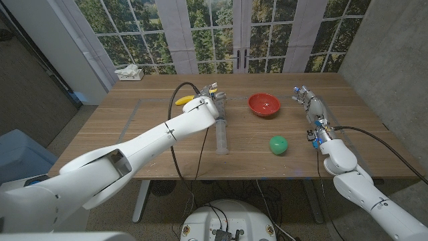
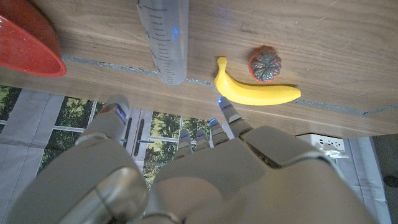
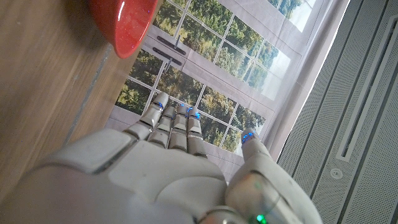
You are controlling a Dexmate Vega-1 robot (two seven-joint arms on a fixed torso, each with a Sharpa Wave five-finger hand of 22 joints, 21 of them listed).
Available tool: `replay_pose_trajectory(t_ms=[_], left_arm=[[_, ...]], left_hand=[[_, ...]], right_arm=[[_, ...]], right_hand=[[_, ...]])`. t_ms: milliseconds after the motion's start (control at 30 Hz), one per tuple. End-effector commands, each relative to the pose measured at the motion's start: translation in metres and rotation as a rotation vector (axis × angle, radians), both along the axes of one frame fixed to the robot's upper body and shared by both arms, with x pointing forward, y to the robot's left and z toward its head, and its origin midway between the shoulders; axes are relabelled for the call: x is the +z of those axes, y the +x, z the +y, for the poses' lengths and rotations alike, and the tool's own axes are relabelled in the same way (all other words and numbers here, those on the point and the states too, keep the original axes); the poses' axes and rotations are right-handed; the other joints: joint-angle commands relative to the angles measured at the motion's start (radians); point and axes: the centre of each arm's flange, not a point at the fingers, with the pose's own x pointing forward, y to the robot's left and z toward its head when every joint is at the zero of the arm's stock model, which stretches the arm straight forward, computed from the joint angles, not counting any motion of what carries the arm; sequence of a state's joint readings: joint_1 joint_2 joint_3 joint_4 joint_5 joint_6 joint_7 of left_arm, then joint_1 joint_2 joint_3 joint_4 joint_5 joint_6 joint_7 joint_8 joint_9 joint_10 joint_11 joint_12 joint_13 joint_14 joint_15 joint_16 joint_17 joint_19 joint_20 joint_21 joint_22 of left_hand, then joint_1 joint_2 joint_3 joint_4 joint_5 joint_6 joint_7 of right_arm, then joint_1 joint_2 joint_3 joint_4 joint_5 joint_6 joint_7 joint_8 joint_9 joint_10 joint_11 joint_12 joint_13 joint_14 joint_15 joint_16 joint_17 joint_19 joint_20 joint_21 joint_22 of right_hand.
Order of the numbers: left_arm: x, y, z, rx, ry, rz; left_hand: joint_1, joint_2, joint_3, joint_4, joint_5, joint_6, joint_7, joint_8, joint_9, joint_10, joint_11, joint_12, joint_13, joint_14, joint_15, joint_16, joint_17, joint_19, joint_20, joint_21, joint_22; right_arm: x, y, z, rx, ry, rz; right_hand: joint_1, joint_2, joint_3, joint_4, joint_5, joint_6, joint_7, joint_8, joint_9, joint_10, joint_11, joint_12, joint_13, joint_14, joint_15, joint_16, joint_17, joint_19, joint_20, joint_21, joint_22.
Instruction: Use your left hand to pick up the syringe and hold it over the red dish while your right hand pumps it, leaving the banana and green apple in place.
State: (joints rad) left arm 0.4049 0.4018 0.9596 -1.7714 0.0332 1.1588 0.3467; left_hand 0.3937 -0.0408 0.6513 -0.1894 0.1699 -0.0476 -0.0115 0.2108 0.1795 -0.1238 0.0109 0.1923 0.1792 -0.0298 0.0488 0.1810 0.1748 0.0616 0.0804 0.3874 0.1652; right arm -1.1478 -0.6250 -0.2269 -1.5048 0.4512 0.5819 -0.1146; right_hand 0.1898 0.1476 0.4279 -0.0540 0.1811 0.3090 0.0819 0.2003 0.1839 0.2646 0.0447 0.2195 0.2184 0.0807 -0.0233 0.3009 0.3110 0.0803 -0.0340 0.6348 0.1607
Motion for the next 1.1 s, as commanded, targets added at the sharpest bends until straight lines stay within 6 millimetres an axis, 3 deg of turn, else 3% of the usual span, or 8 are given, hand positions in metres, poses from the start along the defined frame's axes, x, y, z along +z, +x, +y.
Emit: replay_pose_trajectory(t_ms=[33,1100], left_arm=[[-0.008,0.002,-0.011,0.052,0.01,0.062],[-0.021,0.015,-0.038,0.097,0.035,0.175]], left_hand=[[0.008,-0.009,-0.004,0.004,0.001,-0.004,0.015,-0.004,0.001,0.0,0.007,0.002,0.005,0.005,0.008,0.006,0.002,0.015,0.005,-0.001,0.005],[0.039,-0.006,-0.017,0.016,0.001,0.02,0.067,-0.002,0.001,0.031,0.03,0.014,0.005,0.05,0.023,0.014,0.002,0.08,0.017,-0.011,0.006]], right_arm=[[0.001,0.002,-0.003,0.003,-0.002,-0.004],[-0.003,0.006,-0.015,0.004,0.012,-0.001]], right_hand=[[0.009,-0.002,0.004,-0.006,-0.002,0.01,-0.001,0.004,0.002,0.005,0.0,0.004,0.002,0.01,0.004,0.007,-0.001,0.009,-0.001,-0.003,0.002],[0.008,0.0,0.003,-0.01,-0.003,0.015,-0.001,0.002,0.003,0.009,0.001,0.003,0.0,0.012,0.003,0.006,-0.003,0.019,0.0,-0.026,0.002]])
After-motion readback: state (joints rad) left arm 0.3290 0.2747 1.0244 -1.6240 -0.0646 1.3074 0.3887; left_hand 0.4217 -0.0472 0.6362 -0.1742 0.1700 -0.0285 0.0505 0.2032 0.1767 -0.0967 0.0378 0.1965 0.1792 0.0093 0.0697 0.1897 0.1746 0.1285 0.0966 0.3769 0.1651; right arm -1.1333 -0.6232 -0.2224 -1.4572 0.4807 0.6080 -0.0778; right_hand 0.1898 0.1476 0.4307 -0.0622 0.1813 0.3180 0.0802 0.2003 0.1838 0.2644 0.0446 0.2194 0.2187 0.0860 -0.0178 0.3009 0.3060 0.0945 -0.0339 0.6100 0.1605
